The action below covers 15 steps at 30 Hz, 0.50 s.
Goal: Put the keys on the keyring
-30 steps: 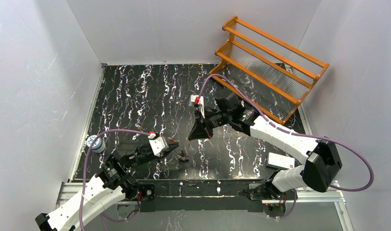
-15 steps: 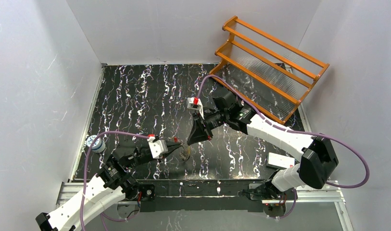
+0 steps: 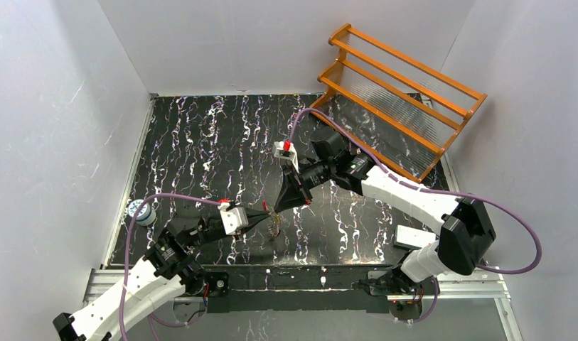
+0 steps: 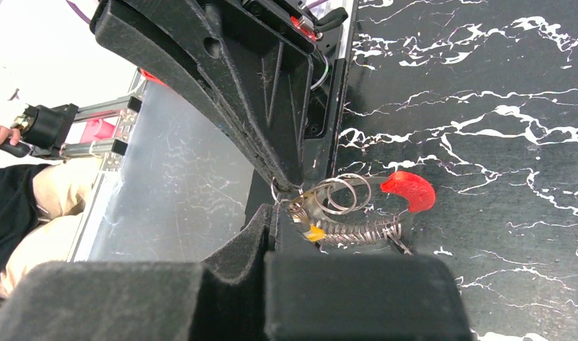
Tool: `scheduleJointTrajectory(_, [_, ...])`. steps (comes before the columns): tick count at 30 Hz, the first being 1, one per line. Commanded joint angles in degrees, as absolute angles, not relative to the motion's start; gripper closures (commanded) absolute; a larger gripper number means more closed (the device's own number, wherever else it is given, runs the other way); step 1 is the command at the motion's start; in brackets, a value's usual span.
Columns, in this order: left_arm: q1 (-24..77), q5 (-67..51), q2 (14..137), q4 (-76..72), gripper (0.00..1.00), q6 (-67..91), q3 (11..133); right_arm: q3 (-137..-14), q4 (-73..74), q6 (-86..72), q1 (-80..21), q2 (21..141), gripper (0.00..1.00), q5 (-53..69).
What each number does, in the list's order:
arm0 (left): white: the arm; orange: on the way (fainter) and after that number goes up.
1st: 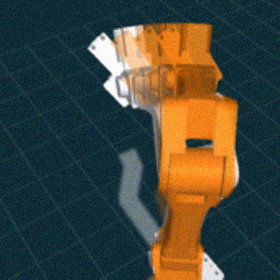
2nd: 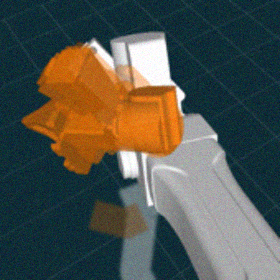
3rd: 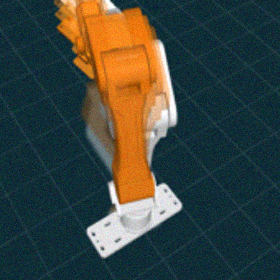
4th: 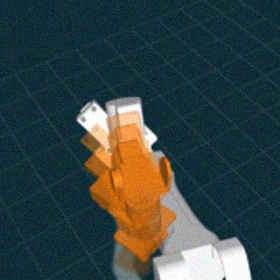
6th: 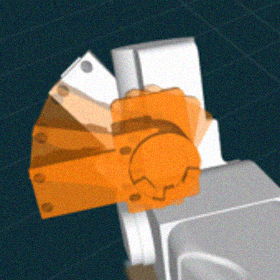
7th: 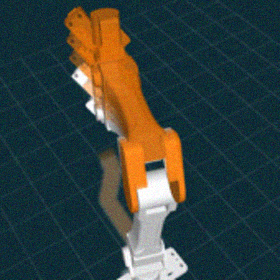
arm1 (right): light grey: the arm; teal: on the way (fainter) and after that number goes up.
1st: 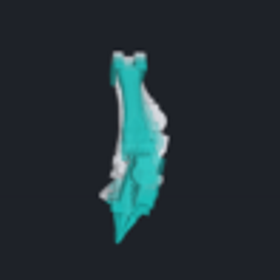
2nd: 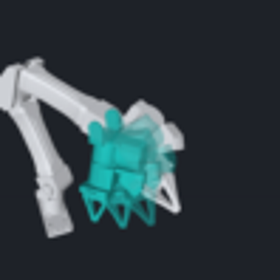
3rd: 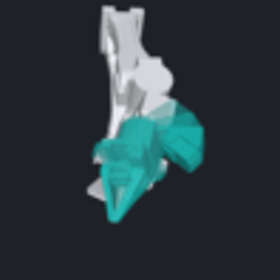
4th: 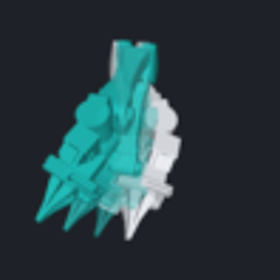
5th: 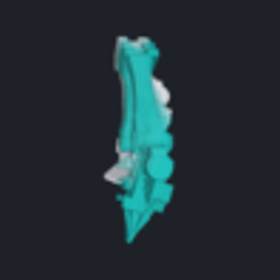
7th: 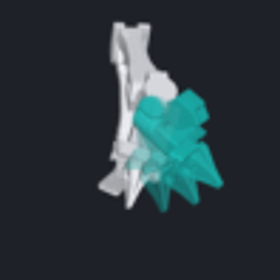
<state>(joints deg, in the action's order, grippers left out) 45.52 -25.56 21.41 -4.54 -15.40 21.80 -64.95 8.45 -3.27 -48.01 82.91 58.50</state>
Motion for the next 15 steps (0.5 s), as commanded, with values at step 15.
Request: scheduleJointTrajectory(15, [45.7,-27.4,21.2,-7.6,1.0,-15.4,20.9,-68.4,8.7,-4.5,-48.0,85.8,0.99,55.7])
